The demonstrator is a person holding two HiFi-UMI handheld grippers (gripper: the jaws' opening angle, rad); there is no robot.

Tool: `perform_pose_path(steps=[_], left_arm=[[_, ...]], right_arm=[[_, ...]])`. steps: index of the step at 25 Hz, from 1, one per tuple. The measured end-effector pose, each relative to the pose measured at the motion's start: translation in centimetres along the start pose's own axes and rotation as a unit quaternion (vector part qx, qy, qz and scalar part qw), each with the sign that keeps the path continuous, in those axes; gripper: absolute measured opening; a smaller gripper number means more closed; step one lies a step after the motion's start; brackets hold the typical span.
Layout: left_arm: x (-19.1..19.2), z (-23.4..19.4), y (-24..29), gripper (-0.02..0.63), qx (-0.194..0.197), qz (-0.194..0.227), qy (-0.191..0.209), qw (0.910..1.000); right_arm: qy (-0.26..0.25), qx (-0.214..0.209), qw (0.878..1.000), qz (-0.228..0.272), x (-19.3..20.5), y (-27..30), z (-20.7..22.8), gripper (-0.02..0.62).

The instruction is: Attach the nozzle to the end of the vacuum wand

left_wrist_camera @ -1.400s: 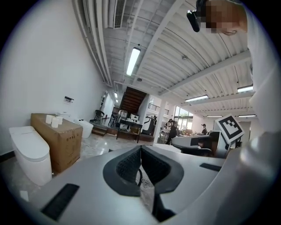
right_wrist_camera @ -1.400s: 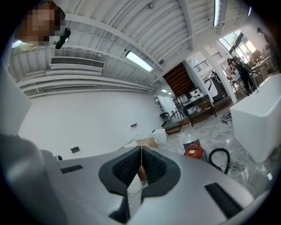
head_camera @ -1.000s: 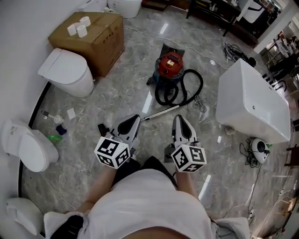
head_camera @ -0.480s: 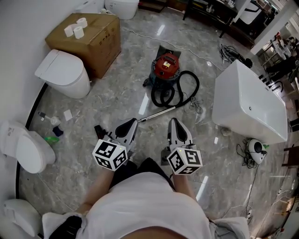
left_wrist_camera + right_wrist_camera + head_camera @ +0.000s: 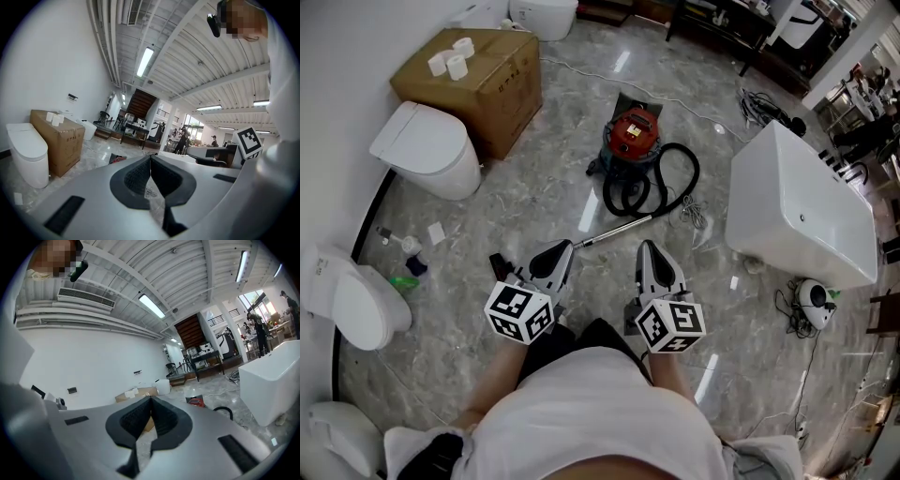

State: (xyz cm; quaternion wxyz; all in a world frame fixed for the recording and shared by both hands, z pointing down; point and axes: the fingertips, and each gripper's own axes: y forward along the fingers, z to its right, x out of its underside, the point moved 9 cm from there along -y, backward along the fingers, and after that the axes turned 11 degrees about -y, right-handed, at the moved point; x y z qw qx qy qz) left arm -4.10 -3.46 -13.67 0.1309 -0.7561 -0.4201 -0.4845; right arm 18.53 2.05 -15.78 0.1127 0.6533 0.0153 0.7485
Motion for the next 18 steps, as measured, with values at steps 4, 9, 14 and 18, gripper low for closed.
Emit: perform_pose_path(steps=[4,9,14,18], left_arm=[[0.09,-0.34,-0.07,0.011,-0.004,-0.001,-0.003,1.0000],[0.09,-0.36,-0.12,0.011,-0.005,-0.003,-0.002,1.0000],[0.51,-0.46,-0.34,0.011,-0.010,-0.004,-0.004,0.9999],[0.94,-0.28,-0.73,0.011,-0.014,-0.009,-0.009,0.9998]], right_arm=[[0.002,0.003,1.000,-0.003,0.28,0.24,0.09,0.015],[0.003,0.011,1.000,-0.005,0.19,0.09,0.57,0.015],[0.004,0.009,1.000,-0.006,0.53,-0.11,0.40,0.015],[0.010,0.009,1.000,-0.012,0.86,-0.63,0.16,0.015]])
